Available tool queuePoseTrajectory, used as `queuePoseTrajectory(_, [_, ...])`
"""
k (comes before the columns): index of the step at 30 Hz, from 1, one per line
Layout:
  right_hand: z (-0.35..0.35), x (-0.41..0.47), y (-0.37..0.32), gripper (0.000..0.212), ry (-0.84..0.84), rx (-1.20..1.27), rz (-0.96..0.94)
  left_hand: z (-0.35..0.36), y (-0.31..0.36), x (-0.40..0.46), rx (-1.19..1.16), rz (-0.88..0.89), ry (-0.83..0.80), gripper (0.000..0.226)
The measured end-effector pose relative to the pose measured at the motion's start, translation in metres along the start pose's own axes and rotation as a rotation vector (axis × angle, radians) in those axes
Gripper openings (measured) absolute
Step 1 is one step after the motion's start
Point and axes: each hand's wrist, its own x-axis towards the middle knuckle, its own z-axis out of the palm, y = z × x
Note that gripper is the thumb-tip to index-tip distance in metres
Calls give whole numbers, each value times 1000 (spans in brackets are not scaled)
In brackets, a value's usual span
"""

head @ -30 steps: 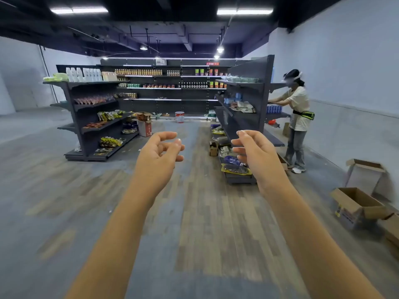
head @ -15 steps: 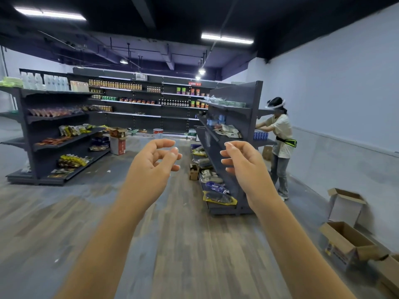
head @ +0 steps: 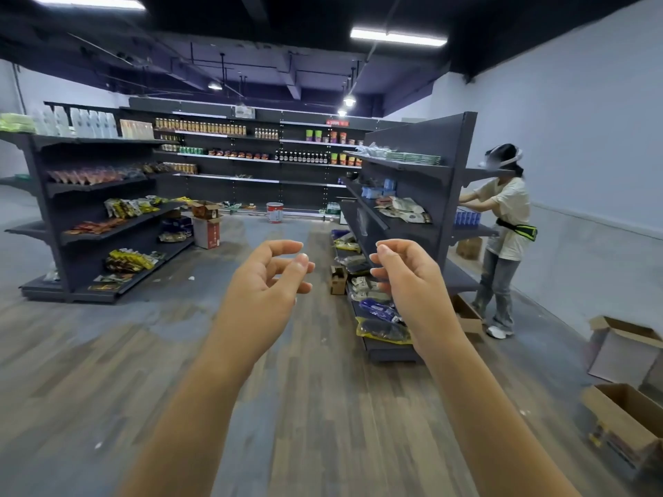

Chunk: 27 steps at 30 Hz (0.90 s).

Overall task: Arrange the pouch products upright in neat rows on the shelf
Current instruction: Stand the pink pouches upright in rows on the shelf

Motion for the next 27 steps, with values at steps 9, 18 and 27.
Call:
queuePoseTrajectory(9, [36,142,50,12,-11,46,-56,28,-43,145,45,42,39,8])
queuePoseTrajectory(18, [69,286,92,10,-1,26,-110,47,-85,290,40,77,86,12])
queuePoseTrajectory(27, [129,401,149,12,-14,22,-98,43,-159,417,20,72,130,12])
